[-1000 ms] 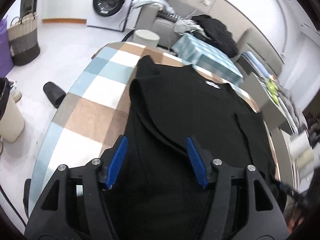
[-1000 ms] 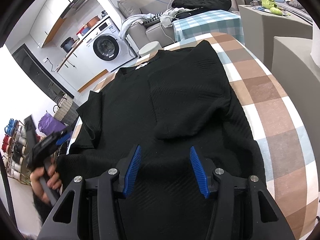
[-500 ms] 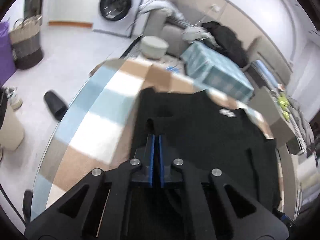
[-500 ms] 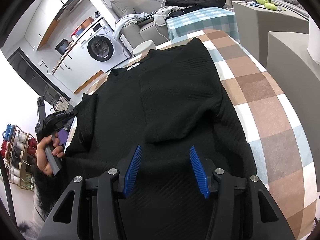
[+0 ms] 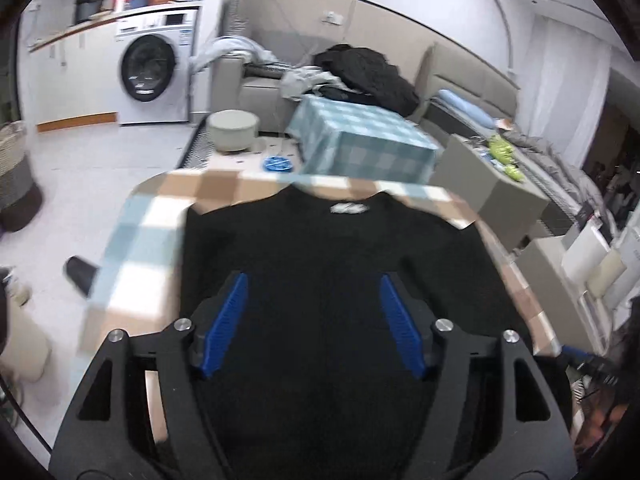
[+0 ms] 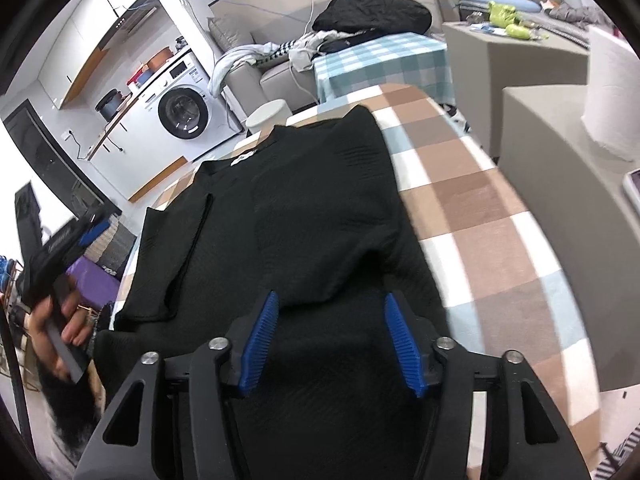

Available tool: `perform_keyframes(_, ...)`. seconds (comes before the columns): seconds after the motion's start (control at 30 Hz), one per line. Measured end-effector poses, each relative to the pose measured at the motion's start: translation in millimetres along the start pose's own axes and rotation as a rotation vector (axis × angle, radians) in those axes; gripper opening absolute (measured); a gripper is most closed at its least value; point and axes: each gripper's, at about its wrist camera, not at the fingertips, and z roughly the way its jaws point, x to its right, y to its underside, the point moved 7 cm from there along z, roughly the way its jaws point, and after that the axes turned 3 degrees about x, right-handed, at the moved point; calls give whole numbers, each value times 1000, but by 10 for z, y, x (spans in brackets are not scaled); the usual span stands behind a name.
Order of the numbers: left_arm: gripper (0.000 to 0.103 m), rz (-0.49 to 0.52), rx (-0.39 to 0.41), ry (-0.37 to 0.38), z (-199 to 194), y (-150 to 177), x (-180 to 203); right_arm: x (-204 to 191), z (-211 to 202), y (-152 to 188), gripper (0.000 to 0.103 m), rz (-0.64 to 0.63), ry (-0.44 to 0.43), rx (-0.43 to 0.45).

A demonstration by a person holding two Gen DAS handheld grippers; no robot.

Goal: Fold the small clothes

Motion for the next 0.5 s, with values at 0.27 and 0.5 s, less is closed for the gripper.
perform_keyframes(0.27, 80, -51, -3, -196, -818, 874, -747, 293, -330, 345, 72, -94, 26, -15)
perform_keyframes(0.5, 80, -69, -66, -262, -1142, 1477, -1100, 487, -214, 767, 56, -61, -51, -110)
